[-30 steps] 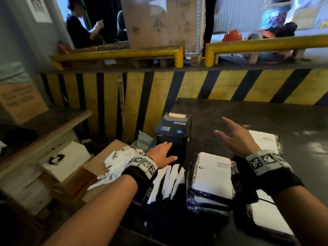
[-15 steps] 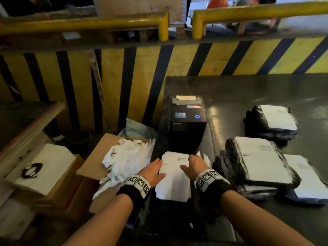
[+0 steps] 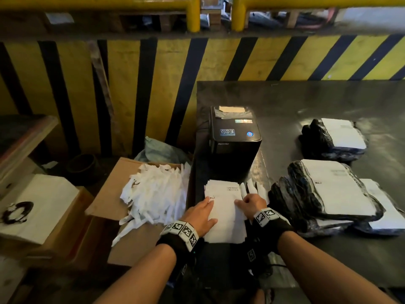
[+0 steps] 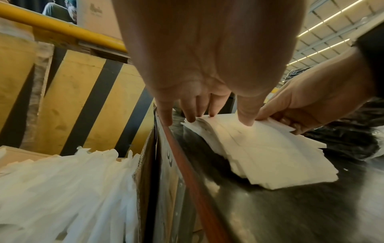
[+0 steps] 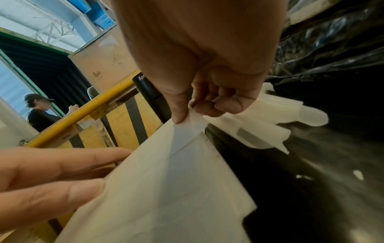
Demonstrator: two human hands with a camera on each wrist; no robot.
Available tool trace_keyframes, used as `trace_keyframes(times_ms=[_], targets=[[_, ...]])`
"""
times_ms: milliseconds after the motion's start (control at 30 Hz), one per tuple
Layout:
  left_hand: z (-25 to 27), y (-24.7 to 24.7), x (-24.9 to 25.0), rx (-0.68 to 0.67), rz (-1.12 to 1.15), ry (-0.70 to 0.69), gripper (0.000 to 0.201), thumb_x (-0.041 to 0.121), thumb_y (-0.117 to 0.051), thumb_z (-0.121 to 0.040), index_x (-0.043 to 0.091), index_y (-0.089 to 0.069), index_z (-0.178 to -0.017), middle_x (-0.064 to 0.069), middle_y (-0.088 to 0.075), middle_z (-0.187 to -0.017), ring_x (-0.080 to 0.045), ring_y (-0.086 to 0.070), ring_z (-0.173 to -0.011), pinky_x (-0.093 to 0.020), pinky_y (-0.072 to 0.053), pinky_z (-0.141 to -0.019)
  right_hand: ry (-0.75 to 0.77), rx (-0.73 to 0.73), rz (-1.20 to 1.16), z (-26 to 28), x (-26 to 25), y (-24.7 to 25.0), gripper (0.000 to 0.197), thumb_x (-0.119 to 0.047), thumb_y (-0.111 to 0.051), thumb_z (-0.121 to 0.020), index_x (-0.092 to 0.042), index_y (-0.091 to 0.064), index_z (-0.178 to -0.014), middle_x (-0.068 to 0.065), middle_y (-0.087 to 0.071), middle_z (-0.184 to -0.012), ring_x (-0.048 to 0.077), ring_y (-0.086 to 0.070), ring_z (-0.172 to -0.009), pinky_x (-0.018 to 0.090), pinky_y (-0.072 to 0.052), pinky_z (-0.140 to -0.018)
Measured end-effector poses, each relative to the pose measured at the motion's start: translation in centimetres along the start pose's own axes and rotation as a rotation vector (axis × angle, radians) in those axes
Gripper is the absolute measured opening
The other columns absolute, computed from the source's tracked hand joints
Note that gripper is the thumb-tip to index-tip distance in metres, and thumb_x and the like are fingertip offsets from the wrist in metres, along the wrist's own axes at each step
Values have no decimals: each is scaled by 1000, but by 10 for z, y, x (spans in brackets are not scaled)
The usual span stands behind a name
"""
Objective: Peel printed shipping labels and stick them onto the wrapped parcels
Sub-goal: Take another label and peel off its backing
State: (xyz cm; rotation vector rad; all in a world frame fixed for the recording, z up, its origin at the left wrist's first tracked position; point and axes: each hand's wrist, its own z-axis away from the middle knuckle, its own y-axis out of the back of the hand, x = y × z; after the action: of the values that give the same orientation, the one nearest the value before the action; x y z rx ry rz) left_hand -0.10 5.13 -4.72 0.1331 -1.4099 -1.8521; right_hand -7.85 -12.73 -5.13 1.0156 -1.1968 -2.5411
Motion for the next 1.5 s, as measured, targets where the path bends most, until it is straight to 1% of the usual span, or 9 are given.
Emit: trace_keyframes(times_ms=[267, 433, 567, 667, 833, 933, 1033, 1200, 1500], targets=[[-3, 4, -8, 25, -71, -25, 63, 39, -42, -97, 11, -19, -148, -6, -13, -159, -22, -19, -144, -41, -21, -117, 182, 30, 86, 5, -4, 25, 35, -29, -52, -94, -15, -60, -63, 0, -52, -64, 19, -50, -70, 20, -30, -49], [-6, 3, -10, 30, -147, -48, 62, 40, -41, -97, 11, -20, -148, -7, -15, -158, -23, -20, -144, -42, -21, -118, 216, 59, 91, 8, -3, 34, 35, -29, -50, -95, -18, -62, -64, 3, -56, -71, 19, -52, -71, 23, -34, -53], [-6, 5, -10, 37, -174, -63, 59, 40, -41, -96, 10, -27, -146, -7, -22, -155, -24, -25, -141, -43, -23, -116, 222, 60, -136, 1, 4, 35, 14, -21, -61, -88, -14, -71, -82, 4, -61, -80, 20, -56, -78, 32, -46, -71], [-8, 12, -12, 128, -126, -128, 44, 34, -41, -96, 10, -45, -133, -6, -42, -138, -24, -41, -129, -41, -33, -109, 279, 48, -411, 6, 2, 45, 20, -9, -63, -87, -19, -63, -69, 1, -59, -68, 14, -54, -64, 20, -48, -58], [-19, 69, 3, 349, 326, -165, 29, 16, -39, -97, 12, -53, -122, -9, -63, -114, -25, -59, -102, -26, -43, -85, 420, -33, -584, 25, -15, 72, 18, -4, -60, -87, -14, -63, -73, -6, -58, -61, -1, -48, -48, 11, -37, -47], [-26, 107, 14, 358, 821, -112, 33, 9, -41, -94, 20, -53, -123, -9, -67, -112, -22, -63, -101, -38, -50, -90, 458, -82, -553, 31, -21, 82, 17, -3, -60, -88, -12, -62, -73, -13, -58, -51, -2, -49, -45, 12, -37, -47], [-24, 132, 26, 367, 1200, -64, 28, 7, -44, -95, 16, -53, -120, -6, -67, -98, -19, -65, -89, -32, -54, -75, 467, -86, -511, 36, -22, 88, 18, -1, -60, -87, -10, -60, -72, -10, -58, -51, -4, -51, -44, 10, -38, -47], [-28, 146, 38, 414, 1013, -161, 19, 1, -58, -88, 13, -60, -103, -9, -67, -94, -25, -64, -95, -37, -56, -81, 472, -143, -441, 46, -24, 101, 10, -7, -63, -87, -11, -61, -78, -9, -63, -62, -3, -56, -51, 10, -42, -52], [-25, 158, 52, 287, 886, -329, 19, 4, -58, -89, 20, -63, -97, -9, -66, -96, -19, -64, -91, -31, -57, -77, 593, 15, -374, 54, -33, 159, 11, -14, -58, -91, -16, -66, -84, -3, -67, -74, 1, -60, -59, 15, -46, -57]])
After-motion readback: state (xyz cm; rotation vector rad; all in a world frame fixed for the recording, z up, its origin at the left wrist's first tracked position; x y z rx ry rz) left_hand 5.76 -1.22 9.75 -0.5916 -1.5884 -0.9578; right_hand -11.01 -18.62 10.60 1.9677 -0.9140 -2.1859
